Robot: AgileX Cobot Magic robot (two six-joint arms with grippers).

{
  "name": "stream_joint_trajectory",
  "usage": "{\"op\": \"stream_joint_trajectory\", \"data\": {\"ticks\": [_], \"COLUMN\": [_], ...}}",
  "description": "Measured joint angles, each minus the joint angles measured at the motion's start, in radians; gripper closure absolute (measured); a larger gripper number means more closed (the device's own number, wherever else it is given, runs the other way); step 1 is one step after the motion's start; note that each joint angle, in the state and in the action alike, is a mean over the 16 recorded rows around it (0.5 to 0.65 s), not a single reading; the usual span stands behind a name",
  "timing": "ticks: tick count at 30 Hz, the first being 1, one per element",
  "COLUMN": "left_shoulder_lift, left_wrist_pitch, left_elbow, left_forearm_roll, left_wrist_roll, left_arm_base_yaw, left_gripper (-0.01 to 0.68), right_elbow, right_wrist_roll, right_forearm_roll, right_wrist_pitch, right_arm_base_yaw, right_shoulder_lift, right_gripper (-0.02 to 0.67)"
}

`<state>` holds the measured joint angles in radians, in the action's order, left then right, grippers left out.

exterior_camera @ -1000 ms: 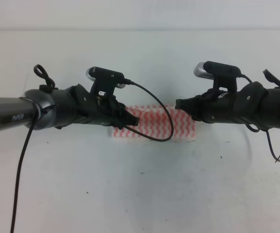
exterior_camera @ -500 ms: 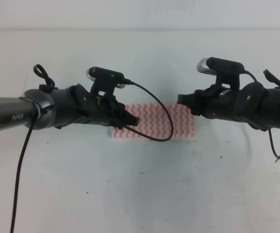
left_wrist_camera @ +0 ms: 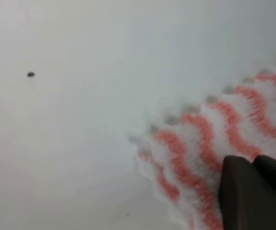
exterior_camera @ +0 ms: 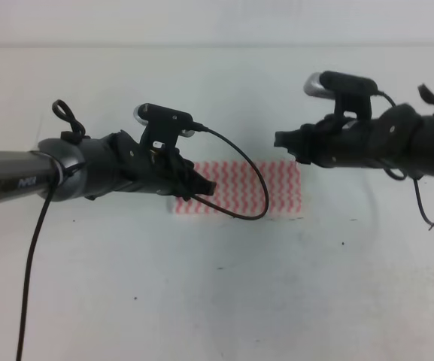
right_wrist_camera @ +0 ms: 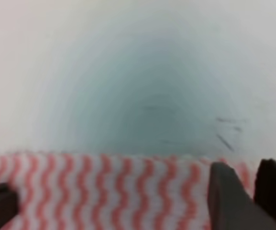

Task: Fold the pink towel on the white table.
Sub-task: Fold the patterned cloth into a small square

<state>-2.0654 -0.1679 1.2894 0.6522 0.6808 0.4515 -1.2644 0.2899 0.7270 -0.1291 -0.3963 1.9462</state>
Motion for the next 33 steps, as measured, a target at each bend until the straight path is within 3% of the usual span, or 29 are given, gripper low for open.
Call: {"op": "stream_joint_trajectory", "data": {"ticks": [13, 33], "left_shoulder_lift": [0.002, 0.005], "left_wrist_pitch": [0.005, -0.010], "left_elbow": [0.001, -0.001], "left_forearm_roll": [-0.001, -0.004], "left_wrist_roll": [0.001, 0.005], "left_arm_base_yaw": [0.000, 0.000], "left_gripper": [0.652, 0.650], "right_elbow": [-0.091, -0.200], "right_wrist_roll": [-0.001, -0.006], "right_forearm_roll": [-0.041, -0.036], "right_wrist_pitch": [-0.141, -0.183], "right_arm_base_yaw": [0.008, 0.046], "right_shoulder_lift": [0.059, 0.188], "right_gripper": [0.661, 0.667]}}
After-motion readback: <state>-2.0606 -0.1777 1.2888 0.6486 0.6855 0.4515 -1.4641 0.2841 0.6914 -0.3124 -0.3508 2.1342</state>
